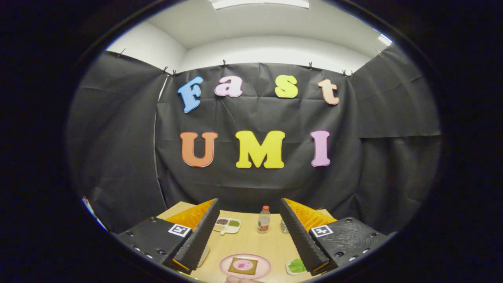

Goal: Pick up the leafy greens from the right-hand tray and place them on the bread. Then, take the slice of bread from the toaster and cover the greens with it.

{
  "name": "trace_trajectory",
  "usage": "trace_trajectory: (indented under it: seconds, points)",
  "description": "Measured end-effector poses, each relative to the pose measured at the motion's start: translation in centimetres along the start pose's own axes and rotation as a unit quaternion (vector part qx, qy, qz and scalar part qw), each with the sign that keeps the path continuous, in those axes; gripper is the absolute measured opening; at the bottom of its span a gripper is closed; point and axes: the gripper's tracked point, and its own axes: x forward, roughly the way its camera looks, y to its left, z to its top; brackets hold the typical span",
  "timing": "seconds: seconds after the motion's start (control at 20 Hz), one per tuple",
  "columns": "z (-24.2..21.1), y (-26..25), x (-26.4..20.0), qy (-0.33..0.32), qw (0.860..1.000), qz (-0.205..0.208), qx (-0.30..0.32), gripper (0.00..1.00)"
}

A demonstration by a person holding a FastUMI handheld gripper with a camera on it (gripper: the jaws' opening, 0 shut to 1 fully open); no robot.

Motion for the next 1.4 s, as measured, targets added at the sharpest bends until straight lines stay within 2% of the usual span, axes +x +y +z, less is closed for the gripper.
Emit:
trace_trajectory:
  seconds: [0.25,0.45,0.8,1.05,1.15,1.4]
  points:
    - [-0.1,-0.3,-0.1,0.001,1.0,-0.019,0.001,0.95]
    - [-2.9,-1.2,0.3,0.024,0.999,-0.034,0.01,0.95]
    - [-15.3,-8.8,2.6,0.135,0.987,-0.088,-0.01,0.95]
    - [-23.2,-16.0,3.1,0.216,0.973,-0.08,-0.019,0.94]
    - [-26.3,-19.5,3.6,0.246,0.966,-0.083,-0.014,0.94]
    - [-35.6,-26.4,5.0,0.348,0.934,-0.075,0.006,0.9]
